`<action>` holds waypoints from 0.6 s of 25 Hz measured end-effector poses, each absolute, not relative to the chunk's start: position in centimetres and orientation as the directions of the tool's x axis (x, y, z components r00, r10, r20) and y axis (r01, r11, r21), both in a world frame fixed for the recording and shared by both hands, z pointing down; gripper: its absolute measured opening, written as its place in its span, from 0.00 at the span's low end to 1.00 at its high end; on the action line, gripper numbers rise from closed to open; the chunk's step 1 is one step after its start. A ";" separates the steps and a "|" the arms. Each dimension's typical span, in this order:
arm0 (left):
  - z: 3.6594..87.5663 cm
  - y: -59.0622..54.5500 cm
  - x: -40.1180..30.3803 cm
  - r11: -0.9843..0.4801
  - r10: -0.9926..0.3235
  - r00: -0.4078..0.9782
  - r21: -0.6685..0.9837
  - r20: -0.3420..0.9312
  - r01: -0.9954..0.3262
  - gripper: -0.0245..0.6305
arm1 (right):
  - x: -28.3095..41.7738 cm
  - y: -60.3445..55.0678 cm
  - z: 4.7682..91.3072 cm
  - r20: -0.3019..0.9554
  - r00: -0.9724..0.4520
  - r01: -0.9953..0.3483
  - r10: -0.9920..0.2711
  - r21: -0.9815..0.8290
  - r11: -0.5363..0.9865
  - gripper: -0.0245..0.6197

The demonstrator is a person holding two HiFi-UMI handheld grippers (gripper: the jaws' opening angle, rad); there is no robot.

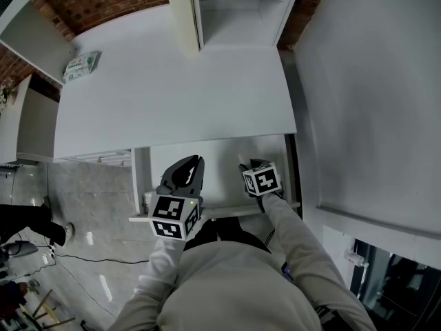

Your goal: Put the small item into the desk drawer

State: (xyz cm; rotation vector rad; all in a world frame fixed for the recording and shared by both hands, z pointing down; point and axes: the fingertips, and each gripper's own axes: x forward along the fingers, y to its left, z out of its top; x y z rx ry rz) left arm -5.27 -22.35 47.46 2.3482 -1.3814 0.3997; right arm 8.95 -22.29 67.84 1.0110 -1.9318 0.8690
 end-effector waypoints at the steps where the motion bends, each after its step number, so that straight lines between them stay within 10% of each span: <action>1: 47.5 -22.4 -5.3 -0.440 -0.768 0.475 0.183 0.429 -0.879 0.10 | 9.1 -22.2 68.1 0.866 -0.375 -0.870 -0.331 -0.205 0.448 0.29; 15: 48.1 -23.2 -5.3 -0.445 -0.757 0.481 0.192 0.442 -0.875 0.10 | 9.4 -21.7 70.7 0.910 -0.327 -0.876 -0.255 -0.190 0.443 0.29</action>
